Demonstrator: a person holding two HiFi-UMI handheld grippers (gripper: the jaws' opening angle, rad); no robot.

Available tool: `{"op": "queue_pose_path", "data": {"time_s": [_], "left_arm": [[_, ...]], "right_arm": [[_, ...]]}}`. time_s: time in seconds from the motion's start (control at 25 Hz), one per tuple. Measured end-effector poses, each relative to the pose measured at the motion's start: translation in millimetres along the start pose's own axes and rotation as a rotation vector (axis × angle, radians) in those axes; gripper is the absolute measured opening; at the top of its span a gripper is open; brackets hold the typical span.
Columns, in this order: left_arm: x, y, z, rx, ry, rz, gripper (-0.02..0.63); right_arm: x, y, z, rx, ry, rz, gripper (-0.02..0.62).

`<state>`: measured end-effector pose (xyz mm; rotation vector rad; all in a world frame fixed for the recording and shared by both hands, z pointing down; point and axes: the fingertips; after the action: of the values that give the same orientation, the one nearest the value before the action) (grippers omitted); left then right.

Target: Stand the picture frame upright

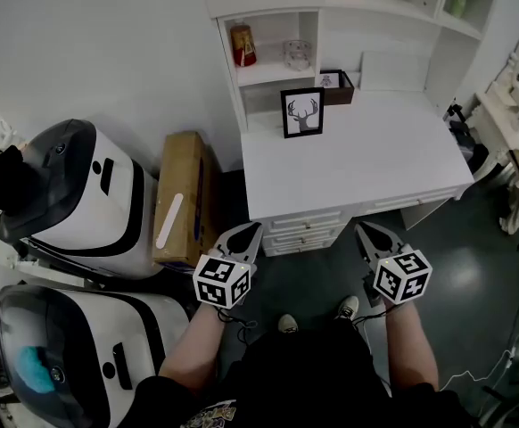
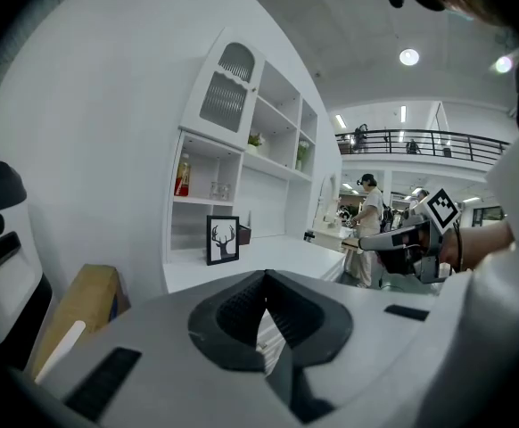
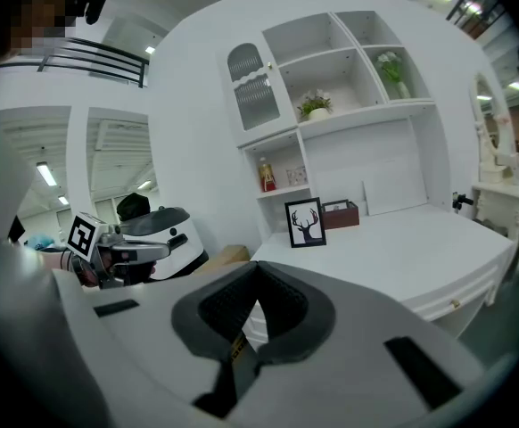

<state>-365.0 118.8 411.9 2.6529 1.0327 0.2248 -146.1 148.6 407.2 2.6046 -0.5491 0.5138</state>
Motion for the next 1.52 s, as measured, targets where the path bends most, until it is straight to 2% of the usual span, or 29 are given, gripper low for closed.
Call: {"op": "queue_pose_path", "data": {"time_s": [0.68, 1.52], "left_arm": [[16.9, 2.0, -0.6, -0.004, 0.009, -0.022, 0.006], [16.0, 2.2, -0.9, -0.009, 0.015, -0.017, 0.006]], "right_arm": [[-2.7, -14.5, -12.7, 0.006, 0.018, 0.003, 0.003], [-4.5, -11.8, -14.5, 0.001, 0.015, 0.015, 0.003]]}}
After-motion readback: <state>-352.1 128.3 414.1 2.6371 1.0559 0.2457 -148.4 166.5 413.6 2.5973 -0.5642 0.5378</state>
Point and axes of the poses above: the fingertips, and each gripper's own axes: y forward along the fingers, x to its right, z out of its top, and after that the axes turned 12 degrees about y, right-handed
